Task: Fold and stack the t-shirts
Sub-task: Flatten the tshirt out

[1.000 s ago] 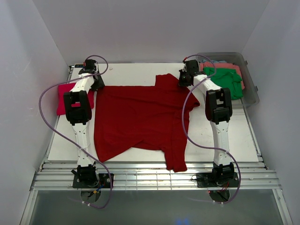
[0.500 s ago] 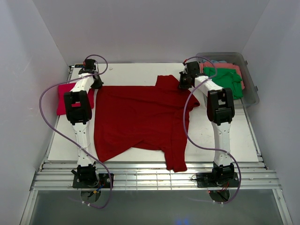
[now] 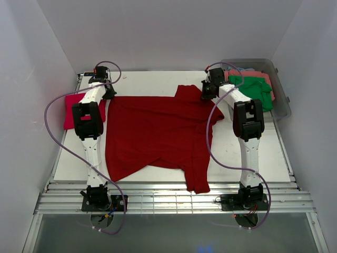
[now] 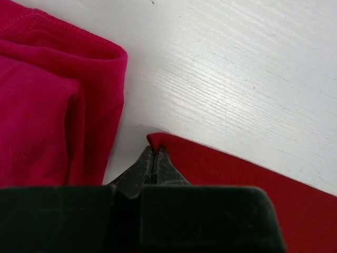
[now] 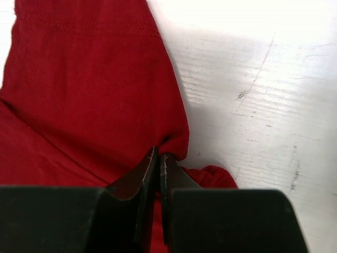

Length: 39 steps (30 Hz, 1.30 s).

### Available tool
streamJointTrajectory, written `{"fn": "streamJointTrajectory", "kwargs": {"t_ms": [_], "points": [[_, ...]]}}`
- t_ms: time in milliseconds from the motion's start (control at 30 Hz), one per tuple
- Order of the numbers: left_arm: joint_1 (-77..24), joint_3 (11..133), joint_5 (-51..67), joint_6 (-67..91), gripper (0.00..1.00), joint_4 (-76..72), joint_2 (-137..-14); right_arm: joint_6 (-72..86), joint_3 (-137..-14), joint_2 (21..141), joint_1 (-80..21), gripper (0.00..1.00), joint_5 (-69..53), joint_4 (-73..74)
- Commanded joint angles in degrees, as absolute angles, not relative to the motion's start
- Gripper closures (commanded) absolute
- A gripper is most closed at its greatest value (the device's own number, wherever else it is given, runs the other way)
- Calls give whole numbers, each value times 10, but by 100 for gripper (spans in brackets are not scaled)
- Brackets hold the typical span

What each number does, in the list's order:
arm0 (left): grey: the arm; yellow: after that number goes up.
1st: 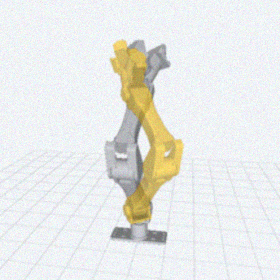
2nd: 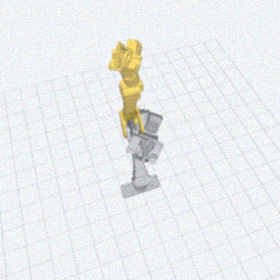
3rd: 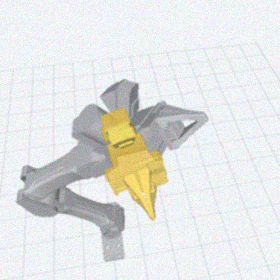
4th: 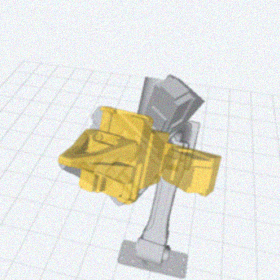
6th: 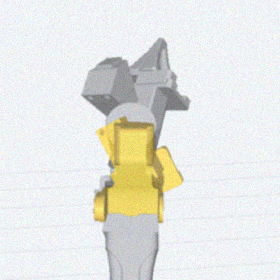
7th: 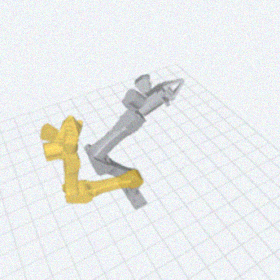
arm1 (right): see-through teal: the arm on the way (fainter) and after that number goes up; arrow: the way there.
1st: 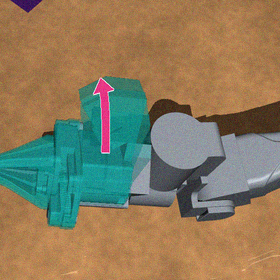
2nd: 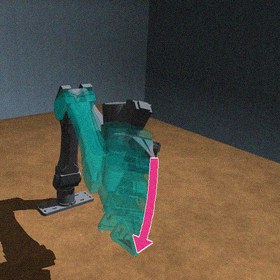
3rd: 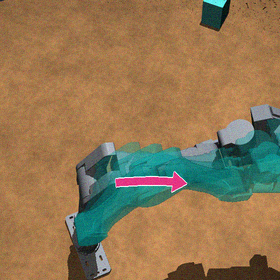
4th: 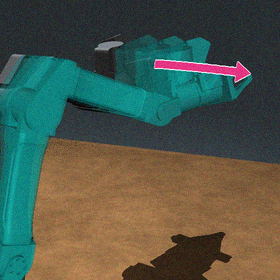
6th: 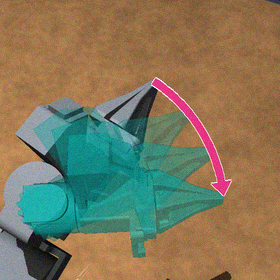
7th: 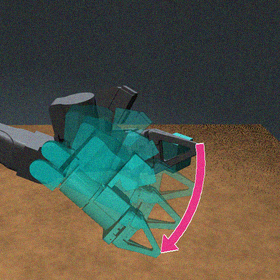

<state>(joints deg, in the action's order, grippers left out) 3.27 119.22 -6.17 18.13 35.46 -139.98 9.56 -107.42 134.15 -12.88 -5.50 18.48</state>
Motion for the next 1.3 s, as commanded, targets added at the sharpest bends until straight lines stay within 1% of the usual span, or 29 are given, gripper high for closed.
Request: {"fn": "streamJointTrajectory", "kwargs": {"t_ms": [0, 300, 400, 600, 900, 1067, 1267], "points": [[32, 1187, -48, 189, 100, 352, -1337, 70, -1114, 1273, -126, 92, -36, 197], [31, 1178, -17, 190, 100, 342, -1300, 67, -1134, 1224, -123, 92, -40, 207], [30, 1151, -9, 195, 100, 327, -1275, 65, -1132, 1206, -123, 92, -45, 214], [29, 1068, -6, 192, 100, 299, -1204, 62, -1064, 1146, -124, 92, -52, 214], [29, 913, -10, 193, 100, 255, -1081, 62, -901, 1026, -132, 92, -71, 205], [29, 840, -11, 192, 100, 255, -1050, 69, -833, 965, -140, 92, -78, 200], [29, 796, -17, 190, 100, 256, -1026, 69, -782, 922, -156, 92, -77, 201]]}}
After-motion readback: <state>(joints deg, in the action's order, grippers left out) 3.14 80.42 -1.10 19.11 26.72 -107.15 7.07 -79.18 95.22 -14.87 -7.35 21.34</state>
